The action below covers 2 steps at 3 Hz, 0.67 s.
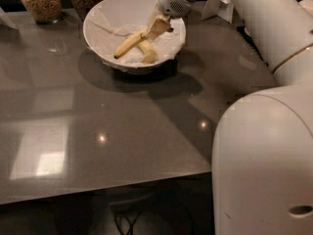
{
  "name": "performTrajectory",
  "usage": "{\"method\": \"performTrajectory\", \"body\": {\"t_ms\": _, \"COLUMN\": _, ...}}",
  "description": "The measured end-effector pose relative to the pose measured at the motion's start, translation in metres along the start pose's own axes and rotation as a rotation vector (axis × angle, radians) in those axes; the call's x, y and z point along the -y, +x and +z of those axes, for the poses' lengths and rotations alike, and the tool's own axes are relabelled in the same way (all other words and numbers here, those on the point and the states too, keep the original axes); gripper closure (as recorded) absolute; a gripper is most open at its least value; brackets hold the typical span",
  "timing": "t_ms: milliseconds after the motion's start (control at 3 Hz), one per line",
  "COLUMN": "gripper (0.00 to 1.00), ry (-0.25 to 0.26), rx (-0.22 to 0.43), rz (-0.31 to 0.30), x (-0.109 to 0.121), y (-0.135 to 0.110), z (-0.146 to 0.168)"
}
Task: Pick banana from white bowl
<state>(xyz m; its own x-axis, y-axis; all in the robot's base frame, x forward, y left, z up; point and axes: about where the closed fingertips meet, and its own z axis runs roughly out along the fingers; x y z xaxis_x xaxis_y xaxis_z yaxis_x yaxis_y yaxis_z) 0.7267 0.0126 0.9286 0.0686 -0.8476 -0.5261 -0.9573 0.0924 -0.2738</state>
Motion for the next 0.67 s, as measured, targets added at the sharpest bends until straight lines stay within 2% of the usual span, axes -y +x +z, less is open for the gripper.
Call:
{"method": "performTrajectory", "body": {"t_ms": 333, "gripper": 1.0, "ry": 0.058, "rx": 0.012, "rz": 0.016, "x": -0.007, "y": -0.002, "z": -0.036}}
{"method": "performTrajectory", "body": {"t_ms": 667, "gripper": 1.0, "ry": 0.093, "rx": 0.017, "rz": 0.029, "x": -0.016, "y": -0.001, "z": -0.057}}
